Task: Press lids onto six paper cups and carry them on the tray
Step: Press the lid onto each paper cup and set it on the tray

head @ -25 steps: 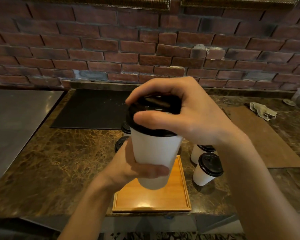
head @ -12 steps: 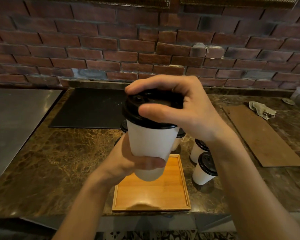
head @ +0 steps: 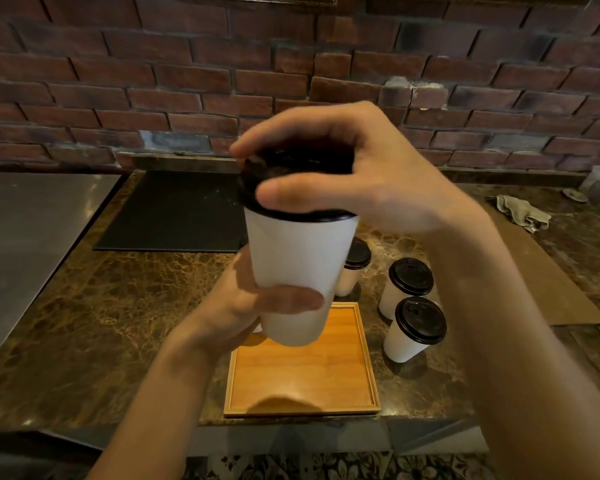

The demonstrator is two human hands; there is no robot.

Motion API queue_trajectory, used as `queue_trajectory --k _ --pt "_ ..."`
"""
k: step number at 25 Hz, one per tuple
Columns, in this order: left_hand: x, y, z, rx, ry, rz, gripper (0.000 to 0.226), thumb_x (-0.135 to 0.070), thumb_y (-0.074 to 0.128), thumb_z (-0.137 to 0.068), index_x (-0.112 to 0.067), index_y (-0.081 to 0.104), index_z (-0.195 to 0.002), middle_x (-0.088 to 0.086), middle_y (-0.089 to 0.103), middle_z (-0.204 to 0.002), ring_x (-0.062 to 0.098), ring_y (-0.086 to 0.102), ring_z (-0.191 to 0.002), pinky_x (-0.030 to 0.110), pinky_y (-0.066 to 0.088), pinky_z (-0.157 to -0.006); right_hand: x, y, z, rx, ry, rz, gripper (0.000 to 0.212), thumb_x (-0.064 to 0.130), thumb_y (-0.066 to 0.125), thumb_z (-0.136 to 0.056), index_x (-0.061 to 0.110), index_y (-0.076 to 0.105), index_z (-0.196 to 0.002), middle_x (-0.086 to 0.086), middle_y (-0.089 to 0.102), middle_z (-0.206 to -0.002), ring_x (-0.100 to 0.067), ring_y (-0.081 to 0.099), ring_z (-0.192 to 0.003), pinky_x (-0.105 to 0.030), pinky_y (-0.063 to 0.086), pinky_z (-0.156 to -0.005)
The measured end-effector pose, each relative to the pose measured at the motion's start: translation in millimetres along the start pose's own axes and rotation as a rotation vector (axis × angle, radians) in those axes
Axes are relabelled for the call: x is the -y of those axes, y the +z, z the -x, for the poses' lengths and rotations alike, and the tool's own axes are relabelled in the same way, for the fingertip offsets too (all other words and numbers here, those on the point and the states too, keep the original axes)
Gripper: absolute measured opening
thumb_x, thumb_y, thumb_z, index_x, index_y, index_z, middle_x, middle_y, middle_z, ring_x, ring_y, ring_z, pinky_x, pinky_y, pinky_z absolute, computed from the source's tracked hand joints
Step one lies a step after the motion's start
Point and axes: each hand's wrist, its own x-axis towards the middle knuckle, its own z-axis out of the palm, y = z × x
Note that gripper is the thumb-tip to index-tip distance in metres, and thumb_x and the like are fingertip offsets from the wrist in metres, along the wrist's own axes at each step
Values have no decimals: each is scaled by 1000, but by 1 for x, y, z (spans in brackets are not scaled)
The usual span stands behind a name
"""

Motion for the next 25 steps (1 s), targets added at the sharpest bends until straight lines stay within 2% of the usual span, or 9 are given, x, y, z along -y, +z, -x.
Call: queue_trajectory --k 4,7,10,12,15,17,20,23,25 --pt "-4 6 -6 -127 35 -113 80 -45 90 -41 -28 59 -113 -5 67 -101 15 66 -95 25 55 -70 5 7 -5 -328 121 47 22 36 72 -85 24 72 -103 15 68 -94 4 64 -91 -15 52 -73" --pt "2 11 -8 -268 68 -214 74 -34 84 -43 -34 52 -110 -20 66 -95 2 64 -91 17 54 -65 3 14 -11 -416 214 250 24 49 67 -85 32 70 -101 21 65 -91 5 61 -89 -15 54 -75" --pt "7 12 -9 -285 74 -202 70 -30 82 -46 -35 52 -109 -22 66 -92 0 65 -88 15 53 -62 3 13 -13 -319 129 335 24 49 62 -89 31 69 -104 21 64 -94 6 59 -91 -12 50 -72" --pt "7 8 -10 -230 82 -206 71 -24 82 -48 -27 53 -114 -18 67 -96 5 66 -91 17 54 -65 0 2 -11 -143 -21 231 22 34 63 -92 23 68 -109 10 67 -106 -1 61 -99 -16 49 -79" --pt "6 4 -11 -40 84 -173 66 -7 81 -55 -25 58 -114 -9 68 -103 11 66 -96 21 55 -71 -11 -7 -7 57 -153 37 27 11 60 -90 15 61 -116 -14 66 -116 -23 62 -109 -40 53 -89" --pt "11 5 -10 -6 69 -186 63 -5 81 -56 -28 62 -112 -6 69 -104 13 67 -96 23 55 -73 -11 -8 -6 91 -110 7 28 11 61 -88 15 62 -116 -13 67 -115 -22 63 -109 -42 53 -89" --pt "19 11 -12 -165 119 -251 62 -20 83 -53 -45 61 -106 -20 68 -100 1 66 -92 14 53 -66 -6 4 -7 -38 100 234 33 39 60 -88 25 67 -117 9 67 -111 -6 61 -104 -25 53 -86" --pt "22 17 -16 -331 113 -273 76 -42 85 -42 -38 52 -110 -19 66 -100 -5 62 -91 10 51 -63 -7 29 -10 -341 307 602 41 62 49 -82 32 68 -104 12 66 -96 -14 60 -91 -36 53 -75" --pt "21 16 -17 -346 113 -300 82 -43 85 -41 -36 49 -113 -17 64 -102 -3 62 -93 11 51 -63 -3 28 -10 -385 234 600 36 58 52 -84 30 68 -101 12 66 -95 -11 60 -90 -33 52 -74"
